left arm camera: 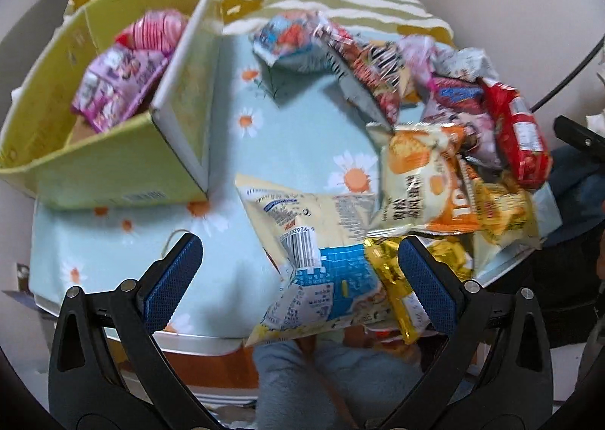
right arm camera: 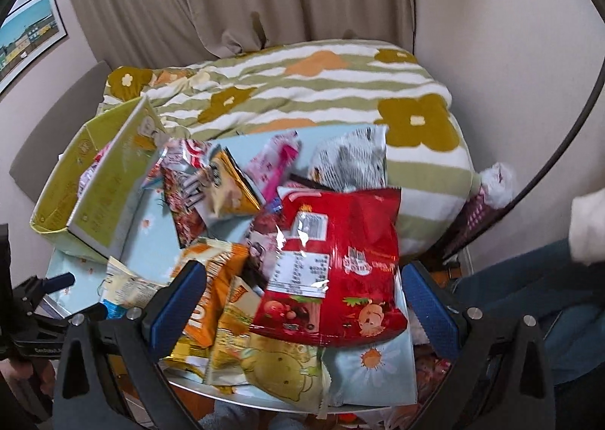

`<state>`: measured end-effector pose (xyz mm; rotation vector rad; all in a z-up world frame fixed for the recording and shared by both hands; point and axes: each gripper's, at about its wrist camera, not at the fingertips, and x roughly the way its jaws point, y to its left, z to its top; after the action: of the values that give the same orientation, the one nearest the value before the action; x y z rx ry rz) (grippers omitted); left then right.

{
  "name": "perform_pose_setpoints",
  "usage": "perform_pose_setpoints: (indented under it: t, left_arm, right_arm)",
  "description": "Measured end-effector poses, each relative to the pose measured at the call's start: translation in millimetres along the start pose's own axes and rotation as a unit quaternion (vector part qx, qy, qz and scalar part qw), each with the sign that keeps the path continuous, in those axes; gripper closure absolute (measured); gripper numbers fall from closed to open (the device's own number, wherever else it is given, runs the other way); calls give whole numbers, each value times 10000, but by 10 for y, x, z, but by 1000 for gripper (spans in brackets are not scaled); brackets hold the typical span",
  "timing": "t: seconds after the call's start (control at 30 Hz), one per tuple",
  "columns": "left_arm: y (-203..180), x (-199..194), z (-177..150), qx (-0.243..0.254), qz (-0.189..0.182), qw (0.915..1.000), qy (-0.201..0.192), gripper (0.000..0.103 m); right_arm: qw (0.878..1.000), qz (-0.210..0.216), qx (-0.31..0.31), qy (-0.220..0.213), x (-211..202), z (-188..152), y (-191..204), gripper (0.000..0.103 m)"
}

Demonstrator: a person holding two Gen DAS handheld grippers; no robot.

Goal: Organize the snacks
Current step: 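Move both tools back to the snack pile, then grasp the cream-and-blue bag with the left tool while the right tool grasps the red bag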

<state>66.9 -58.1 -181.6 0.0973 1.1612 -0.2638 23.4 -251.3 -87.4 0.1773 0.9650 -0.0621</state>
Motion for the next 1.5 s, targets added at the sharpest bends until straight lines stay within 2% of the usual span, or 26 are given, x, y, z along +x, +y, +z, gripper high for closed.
perform_pose_setpoints:
  t: [0.03, 0.17, 0.43, 0.7, 0.93, 1.4, 1.5]
  left_arm:
    - [2, 57, -11, -17, -13, 10000, 52, 0]
    - [31, 226, -46, -109, -131, 9995, 255, 15]
    - [54, 506, -144, -258, -375, 9967, 667, 38]
    - [106, 526, -172, -227, -380, 9970, 628, 42]
    - [167, 504, -48, -112, -294, 9978, 580, 43]
    - [5, 239, 45, 182, -269, 9990, 302, 43]
    - [-12, 143, 34, 215, -286, 9991, 234, 43]
  right_arm:
    - [10000, -3, 15, 16, 29, -6, -16, 0]
    - [9999, -3, 81, 70, 132, -32, -55, 0]
    - [9997, -58, 158, 192, 359, -31, -115, 0]
    - [9989, -139, 267, 349, 572, -20, -193, 0]
    - [9985, -215, 336, 372, 713, 25, -239, 0]
    - [9985, -192, 319, 395, 879, 54, -300, 0]
    - [9987, -226, 279, 371, 869, 42, -299, 5]
